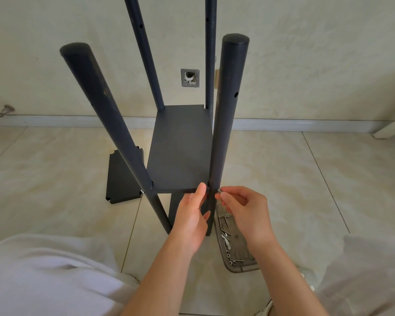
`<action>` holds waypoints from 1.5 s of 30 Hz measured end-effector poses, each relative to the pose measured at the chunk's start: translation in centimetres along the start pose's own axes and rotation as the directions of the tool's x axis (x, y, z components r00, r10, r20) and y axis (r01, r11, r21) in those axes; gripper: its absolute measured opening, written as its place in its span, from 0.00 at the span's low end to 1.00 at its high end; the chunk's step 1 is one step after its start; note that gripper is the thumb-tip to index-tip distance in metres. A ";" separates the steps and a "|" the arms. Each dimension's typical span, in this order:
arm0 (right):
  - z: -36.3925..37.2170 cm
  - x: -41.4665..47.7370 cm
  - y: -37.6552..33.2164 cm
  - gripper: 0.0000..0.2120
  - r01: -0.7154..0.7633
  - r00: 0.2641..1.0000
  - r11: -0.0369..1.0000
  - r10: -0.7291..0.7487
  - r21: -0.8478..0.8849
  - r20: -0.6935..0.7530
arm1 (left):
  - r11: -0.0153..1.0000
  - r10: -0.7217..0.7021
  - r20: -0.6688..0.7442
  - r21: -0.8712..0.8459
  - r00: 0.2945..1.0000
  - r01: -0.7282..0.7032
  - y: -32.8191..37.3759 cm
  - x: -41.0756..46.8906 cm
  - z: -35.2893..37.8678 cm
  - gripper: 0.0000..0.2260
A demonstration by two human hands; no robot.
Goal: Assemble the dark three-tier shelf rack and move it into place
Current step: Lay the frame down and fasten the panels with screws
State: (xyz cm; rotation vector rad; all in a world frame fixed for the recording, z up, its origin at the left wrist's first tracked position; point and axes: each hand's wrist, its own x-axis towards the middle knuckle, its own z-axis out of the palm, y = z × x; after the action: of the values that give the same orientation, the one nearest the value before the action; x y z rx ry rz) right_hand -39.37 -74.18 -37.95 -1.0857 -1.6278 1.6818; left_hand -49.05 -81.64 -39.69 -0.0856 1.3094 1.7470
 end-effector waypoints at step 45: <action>-0.6 0.8 0.3 0.03 -0.124 0.992 0.960 0.109 0.252 0.070 | 0.987 0.019 -0.026 0.160 0.999 -0.014 0.0 0.4 0.0 0.14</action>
State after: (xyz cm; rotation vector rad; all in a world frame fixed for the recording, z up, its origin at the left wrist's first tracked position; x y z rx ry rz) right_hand -39.22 -73.23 -38.32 -1.0299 -1.3535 1.9523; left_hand -49.23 -81.42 -39.92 -0.0072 1.4695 1.6530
